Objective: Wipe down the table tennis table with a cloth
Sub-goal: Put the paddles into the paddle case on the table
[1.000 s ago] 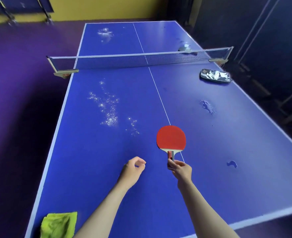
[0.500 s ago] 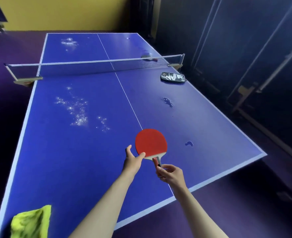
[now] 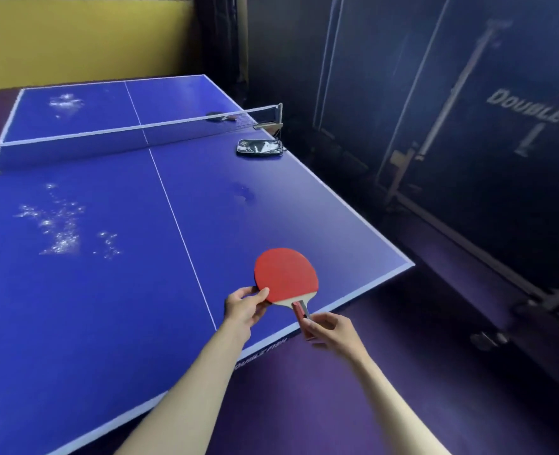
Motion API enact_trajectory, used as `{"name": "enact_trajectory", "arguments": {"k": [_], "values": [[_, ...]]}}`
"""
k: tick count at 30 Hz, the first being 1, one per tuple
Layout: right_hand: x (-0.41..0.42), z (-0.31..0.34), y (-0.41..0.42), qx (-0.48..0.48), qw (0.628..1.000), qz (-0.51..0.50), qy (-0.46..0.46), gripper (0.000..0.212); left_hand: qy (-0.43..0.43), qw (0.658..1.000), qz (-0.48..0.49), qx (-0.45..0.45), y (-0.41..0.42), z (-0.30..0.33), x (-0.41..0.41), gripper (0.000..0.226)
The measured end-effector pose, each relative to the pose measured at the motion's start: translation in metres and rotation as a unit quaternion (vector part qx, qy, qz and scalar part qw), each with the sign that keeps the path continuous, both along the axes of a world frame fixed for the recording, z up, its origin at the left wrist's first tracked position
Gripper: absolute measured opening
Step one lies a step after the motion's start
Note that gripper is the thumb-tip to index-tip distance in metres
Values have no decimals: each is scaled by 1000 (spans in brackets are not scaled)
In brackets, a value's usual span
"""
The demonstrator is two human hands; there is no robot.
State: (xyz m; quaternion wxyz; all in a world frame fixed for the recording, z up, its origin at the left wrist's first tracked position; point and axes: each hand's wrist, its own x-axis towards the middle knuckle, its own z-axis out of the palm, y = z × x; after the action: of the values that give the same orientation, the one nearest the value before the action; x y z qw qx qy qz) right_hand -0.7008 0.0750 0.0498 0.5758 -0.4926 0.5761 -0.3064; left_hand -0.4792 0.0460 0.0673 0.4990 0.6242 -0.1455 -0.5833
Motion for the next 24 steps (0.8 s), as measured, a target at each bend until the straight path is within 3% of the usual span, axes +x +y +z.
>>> {"name": "enact_trajectory", "arguments": {"k": [11, 15, 24], "values": [[-143, 8, -106, -18, 997, -77, 27, 32, -6, 998, -64, -27, -83, 8, -114, 25], [-164, 7, -183, 1, 998, -65, 5, 19, 8, 996, -83, -21, -153, -4, -142, 30], [-225, 9, -336, 7, 994, -106, 22, 14, -4, 994, -107, -20, -294, -13, -201, 38]]}}
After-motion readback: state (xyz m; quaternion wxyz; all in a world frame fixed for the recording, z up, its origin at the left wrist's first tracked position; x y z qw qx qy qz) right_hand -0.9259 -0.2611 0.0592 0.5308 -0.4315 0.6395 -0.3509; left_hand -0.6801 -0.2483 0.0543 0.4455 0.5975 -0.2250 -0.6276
